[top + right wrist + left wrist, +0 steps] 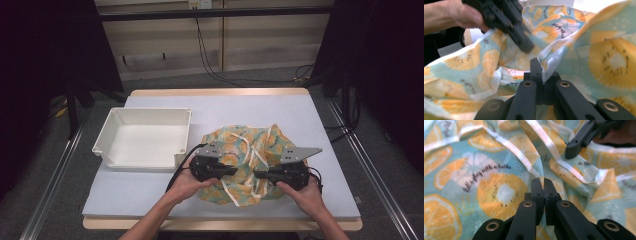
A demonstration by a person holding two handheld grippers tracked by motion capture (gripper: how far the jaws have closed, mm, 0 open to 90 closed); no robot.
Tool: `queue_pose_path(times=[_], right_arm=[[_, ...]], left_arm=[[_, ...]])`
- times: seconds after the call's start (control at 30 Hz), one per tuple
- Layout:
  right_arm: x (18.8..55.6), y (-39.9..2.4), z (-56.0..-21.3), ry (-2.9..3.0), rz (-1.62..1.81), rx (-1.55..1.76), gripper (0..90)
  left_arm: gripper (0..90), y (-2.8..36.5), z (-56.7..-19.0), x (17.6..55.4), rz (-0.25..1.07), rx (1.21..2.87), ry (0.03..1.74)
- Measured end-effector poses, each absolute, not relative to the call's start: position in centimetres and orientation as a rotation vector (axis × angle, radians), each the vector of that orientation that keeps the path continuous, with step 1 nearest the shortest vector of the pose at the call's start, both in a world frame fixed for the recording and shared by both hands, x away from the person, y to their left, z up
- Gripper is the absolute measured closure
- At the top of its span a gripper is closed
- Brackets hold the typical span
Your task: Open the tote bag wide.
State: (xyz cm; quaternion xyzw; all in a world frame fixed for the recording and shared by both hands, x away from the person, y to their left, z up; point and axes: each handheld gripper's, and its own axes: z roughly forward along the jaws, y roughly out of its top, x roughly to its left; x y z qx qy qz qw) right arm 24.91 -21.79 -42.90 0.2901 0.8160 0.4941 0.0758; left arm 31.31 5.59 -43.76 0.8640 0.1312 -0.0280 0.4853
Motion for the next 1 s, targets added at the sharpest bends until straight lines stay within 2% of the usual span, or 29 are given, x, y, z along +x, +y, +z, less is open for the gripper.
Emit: queue_pose_path(times=[0.33,0.53,1.0], right_arm=[[22.5,-24.0,-43.6,2.456,1.468,0.931,90.0],[21.3,-25.0,-44.6,2.486,1.437,0.955,90.0],[18.5,-26.4,-46.9,2.586,1.351,0.978,90.0]], left_arm=[[90.0,7.6,-40.9,34.2,0.004,2.026,0.424],[90.0,7.8,-40.7,36.1,-0.037,1.990,0.458],[90.0,8.5,-40.2,39.4,0.028,1.950,0.599]])
